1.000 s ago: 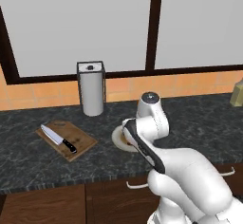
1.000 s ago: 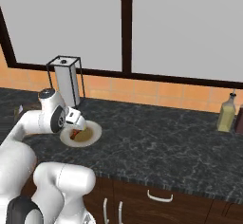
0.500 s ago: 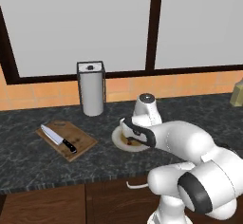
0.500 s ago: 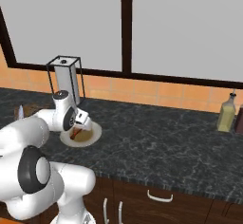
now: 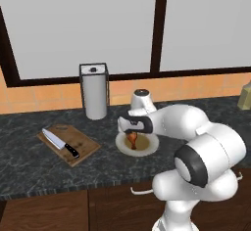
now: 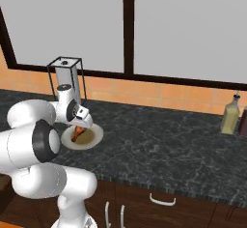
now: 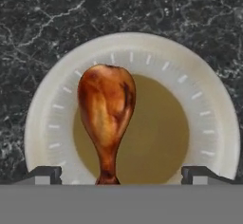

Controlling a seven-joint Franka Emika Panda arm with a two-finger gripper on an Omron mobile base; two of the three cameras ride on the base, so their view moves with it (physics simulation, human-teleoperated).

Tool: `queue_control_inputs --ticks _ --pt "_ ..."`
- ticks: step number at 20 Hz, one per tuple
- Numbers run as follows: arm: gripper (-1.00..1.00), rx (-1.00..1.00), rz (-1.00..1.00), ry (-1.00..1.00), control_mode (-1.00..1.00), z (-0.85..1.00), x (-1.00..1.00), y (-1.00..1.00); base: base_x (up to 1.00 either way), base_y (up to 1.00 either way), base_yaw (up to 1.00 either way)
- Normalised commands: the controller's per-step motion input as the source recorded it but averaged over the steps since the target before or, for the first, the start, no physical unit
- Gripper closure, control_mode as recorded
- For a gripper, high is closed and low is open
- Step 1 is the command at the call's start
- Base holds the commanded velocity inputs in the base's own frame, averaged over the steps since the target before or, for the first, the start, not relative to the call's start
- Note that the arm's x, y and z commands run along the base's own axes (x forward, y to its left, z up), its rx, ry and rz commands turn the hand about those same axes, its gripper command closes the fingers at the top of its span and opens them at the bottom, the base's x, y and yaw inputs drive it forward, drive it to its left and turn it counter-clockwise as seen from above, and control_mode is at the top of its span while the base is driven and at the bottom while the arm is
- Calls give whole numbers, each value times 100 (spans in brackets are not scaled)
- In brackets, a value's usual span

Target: Pick up the knife from the drawer and place it on the cutting board. Then place the meat from the plate to the cutting board.

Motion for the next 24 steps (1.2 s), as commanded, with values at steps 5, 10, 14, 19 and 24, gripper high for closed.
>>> queue_control_inputs --ticks 5,10,14,19,24 --pt "-100 0 0 0 -100 -50 20 0 0 0 0" --pt "-100 0 0 0 -100 -34 38 0 0 0 0" --pt "-100 0 0 0 -100 -26 30 0 0 0 0" --pt "-100 0 0 3 -100 -31 1 0 0 0 0" --pt "100 0 0 4 -100 -13 0 0 0 0 0"
